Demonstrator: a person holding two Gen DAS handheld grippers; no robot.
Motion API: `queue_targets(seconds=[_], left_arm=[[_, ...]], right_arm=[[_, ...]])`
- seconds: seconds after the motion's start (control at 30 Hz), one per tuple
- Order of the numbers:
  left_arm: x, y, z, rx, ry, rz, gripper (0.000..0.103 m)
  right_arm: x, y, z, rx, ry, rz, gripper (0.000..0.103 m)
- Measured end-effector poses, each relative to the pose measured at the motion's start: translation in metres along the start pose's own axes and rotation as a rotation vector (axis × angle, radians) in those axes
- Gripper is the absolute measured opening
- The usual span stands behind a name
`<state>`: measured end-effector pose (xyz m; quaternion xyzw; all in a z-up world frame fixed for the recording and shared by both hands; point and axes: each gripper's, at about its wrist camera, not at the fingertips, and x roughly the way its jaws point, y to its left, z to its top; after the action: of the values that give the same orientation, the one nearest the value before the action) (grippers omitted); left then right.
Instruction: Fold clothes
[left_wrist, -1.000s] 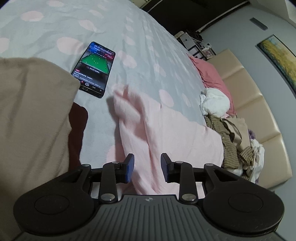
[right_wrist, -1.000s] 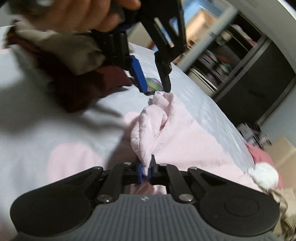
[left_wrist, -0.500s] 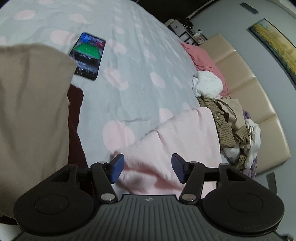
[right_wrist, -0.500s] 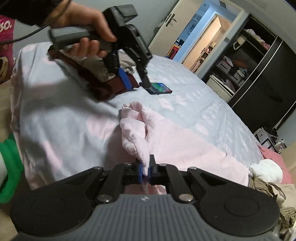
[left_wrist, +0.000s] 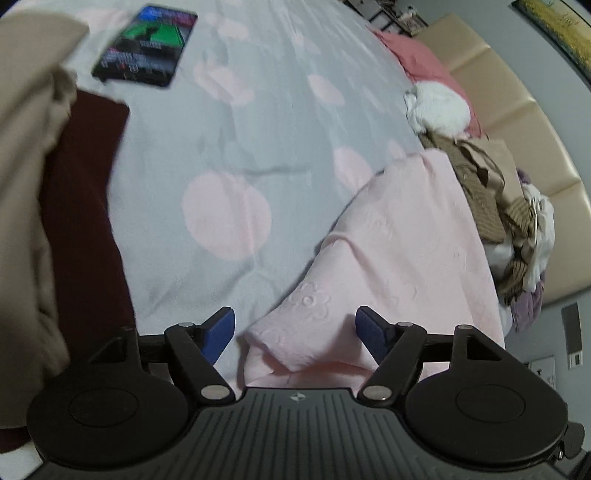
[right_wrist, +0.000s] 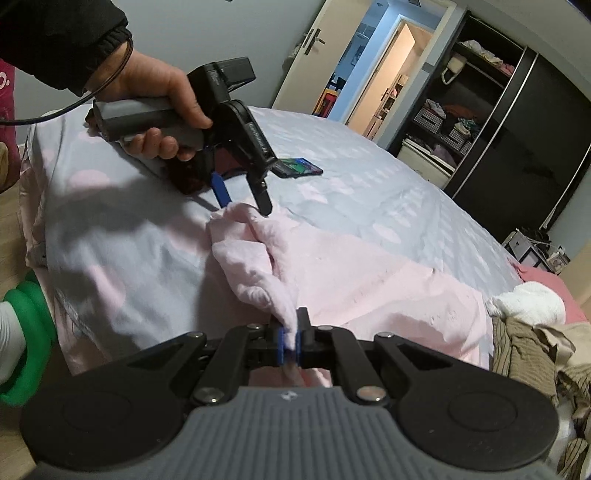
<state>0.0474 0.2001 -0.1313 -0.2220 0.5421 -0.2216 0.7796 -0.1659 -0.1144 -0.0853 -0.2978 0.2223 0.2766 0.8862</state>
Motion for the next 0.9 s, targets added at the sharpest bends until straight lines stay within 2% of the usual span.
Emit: queue_targets(seconds=[0.4, 0.5, 0.53, 0.57, 0.6, 0.7, 0.9], left_arm=[[0.02, 0.029, -0.009, -0.216, 0.054, -0.227, 0.072], [0.024, 0.032, -0.011, -0.239, 0.049, -0.236, 0.069], [0.025, 0.032, -0.011, -0.244, 0.049, -0.236, 0.056], [0.028, 0.028, -0.01, -0.21, 0.069, -0.2, 0.02], [0.03, 0.023, -0.01, -0.178, 0.087, -0.165, 0.007], [0.02, 0.008, -0.005, -0.122, 0.089, -0.142, 0.005], [-0.058, 0.0, 0.015, -0.129, -0.007, -0.183, 0.005]], right_arm=[[0.004, 0.002, -0.006, 0.007, -0.002, 0.014, 0.007], [0.005, 0.002, -0.006, 0.01, -0.001, 0.013, 0.007], [0.006, 0.002, -0.006, 0.011, -0.001, 0.013, 0.007], [0.006, 0.003, -0.006, 0.008, -0.001, 0.015, 0.007], [0.007, 0.003, -0.006, 0.003, 0.0, 0.017, 0.007], [0.005, 0.005, -0.003, -0.007, -0.006, 0.024, 0.007], [-0.003, 0.015, 0.017, -0.021, -0.064, 0.069, 0.007]])
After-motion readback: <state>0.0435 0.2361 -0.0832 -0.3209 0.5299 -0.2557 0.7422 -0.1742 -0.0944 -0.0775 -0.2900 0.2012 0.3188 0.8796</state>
